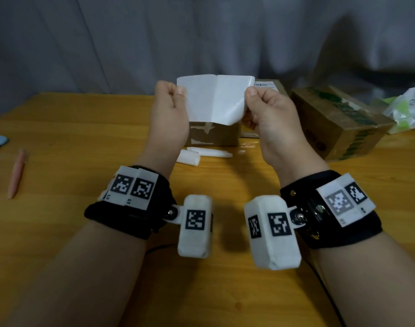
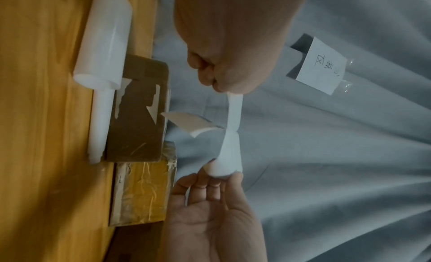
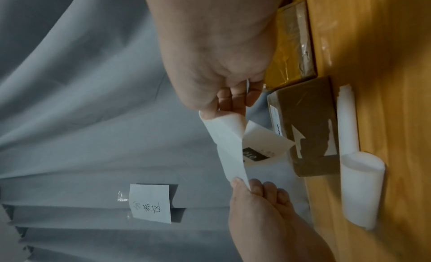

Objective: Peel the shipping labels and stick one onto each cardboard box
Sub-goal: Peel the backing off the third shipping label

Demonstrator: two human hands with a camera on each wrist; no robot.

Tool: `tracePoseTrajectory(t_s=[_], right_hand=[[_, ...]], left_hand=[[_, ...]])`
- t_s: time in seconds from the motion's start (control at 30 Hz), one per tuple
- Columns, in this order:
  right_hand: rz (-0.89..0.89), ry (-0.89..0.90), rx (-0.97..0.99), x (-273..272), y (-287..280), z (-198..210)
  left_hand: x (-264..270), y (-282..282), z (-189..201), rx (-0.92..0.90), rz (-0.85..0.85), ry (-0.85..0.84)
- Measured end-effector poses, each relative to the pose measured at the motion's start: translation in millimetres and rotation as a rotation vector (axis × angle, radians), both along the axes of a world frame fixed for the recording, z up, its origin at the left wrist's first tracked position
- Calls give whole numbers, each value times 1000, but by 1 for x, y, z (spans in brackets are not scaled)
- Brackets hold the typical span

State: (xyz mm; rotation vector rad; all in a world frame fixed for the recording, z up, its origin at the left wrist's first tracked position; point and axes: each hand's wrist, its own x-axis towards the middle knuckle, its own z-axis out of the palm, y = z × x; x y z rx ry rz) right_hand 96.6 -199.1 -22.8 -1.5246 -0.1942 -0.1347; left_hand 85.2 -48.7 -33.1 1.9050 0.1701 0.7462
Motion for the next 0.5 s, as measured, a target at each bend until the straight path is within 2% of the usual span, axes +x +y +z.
tracePoseTrajectory(t_s=[0.2, 0.5], right_hand=[[-28, 89, 102, 2, -1, 1], [-96, 139, 144, 2, -7, 3]], left_hand=[[2, 6, -3, 79, -15, 86], [7, 17, -3, 71, -10, 151]])
